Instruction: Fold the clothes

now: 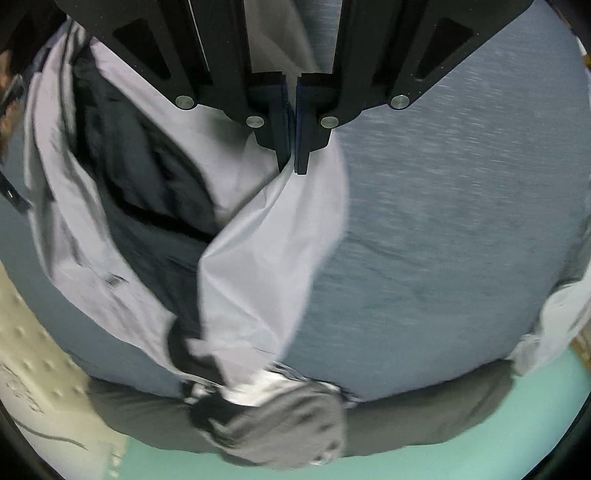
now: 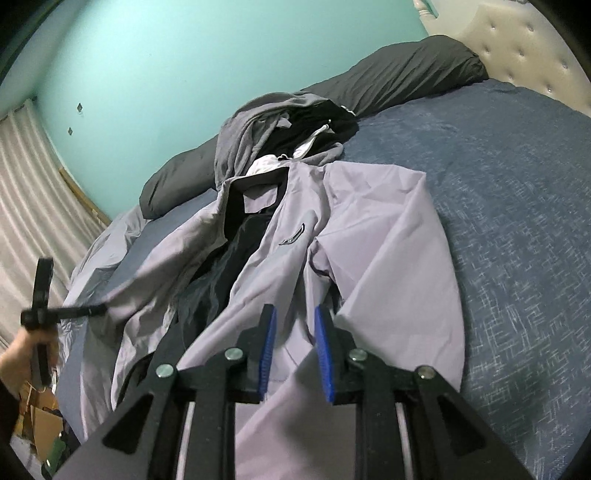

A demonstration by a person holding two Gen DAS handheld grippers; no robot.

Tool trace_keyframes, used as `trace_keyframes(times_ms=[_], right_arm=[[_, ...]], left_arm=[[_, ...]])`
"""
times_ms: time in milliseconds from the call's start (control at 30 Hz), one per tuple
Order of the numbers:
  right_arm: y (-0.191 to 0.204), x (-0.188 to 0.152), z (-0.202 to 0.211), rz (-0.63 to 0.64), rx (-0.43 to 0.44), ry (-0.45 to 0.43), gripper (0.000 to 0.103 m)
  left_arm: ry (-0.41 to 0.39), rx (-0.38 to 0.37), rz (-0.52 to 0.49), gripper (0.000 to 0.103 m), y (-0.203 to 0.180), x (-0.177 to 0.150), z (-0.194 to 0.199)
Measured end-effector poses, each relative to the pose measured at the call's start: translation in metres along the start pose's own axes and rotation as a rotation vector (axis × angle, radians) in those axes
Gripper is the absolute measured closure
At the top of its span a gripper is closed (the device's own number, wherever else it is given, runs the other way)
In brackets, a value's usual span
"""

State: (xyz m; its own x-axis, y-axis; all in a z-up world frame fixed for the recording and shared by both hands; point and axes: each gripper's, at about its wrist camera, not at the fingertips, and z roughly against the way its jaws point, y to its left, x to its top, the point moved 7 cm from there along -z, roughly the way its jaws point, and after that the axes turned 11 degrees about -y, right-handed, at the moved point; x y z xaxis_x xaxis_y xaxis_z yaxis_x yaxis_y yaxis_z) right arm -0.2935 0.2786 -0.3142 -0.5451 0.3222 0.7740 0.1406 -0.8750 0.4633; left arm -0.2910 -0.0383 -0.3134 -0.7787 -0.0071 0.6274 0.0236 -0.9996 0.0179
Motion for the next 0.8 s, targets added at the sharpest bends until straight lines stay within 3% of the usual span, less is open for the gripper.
trace_keyframes(times_ms=[167, 333, 367, 400, 467, 533, 600, 667, 800], right_arm=[[-0.001, -0.007, -0.003, 0.007, 0.029, 0.0, 0.082], [0.001, -0.01, -0.004, 0.03, 0.05, -0.001, 0.082], [0.001, -0.01, -0.004, 0.03, 0.054, -0.002, 0.082], [0.0, -0.01, -0.004, 0.034, 0.057, -0.005, 0.082], [0.0, -0.009, -0.004, 0.035, 0.059, -0.01, 0.082], [-0.002, -0.009, -0.004, 0.026, 0.063, -0.014, 0.082], [-0.002, -0.008, -0.005, 0.025, 0.062, -0.019, 0.082], [-0.001, -0.008, -0.004, 0.021, 0.064, -0.022, 0.082], [-0.001, -0.008, -0.003, 0.014, 0.069, -0.028, 0.082]], left_arm=[[-0.006, 0.148, 0.023, 0.101, 0.061, 0.013, -0.001], [0.001, 0.19, 0.142, 0.098, 0.094, 0.006, -0.005], [0.002, 0.198, 0.166, 0.095, 0.1, 0.004, -0.006], [0.003, 0.206, 0.19, 0.083, 0.106, 0.003, -0.007], [0.006, 0.223, 0.238, 0.072, 0.119, 0.0, -0.009], [0.007, 0.237, 0.275, 0.065, 0.129, -0.003, -0.01], [-0.008, 0.238, 0.259, 0.051, 0.126, -0.008, 0.0], [-0.027, 0.219, 0.261, 0.048, 0.119, -0.014, 0.012], [-0.023, 0.103, 0.264, 0.044, 0.087, -0.029, 0.021]])
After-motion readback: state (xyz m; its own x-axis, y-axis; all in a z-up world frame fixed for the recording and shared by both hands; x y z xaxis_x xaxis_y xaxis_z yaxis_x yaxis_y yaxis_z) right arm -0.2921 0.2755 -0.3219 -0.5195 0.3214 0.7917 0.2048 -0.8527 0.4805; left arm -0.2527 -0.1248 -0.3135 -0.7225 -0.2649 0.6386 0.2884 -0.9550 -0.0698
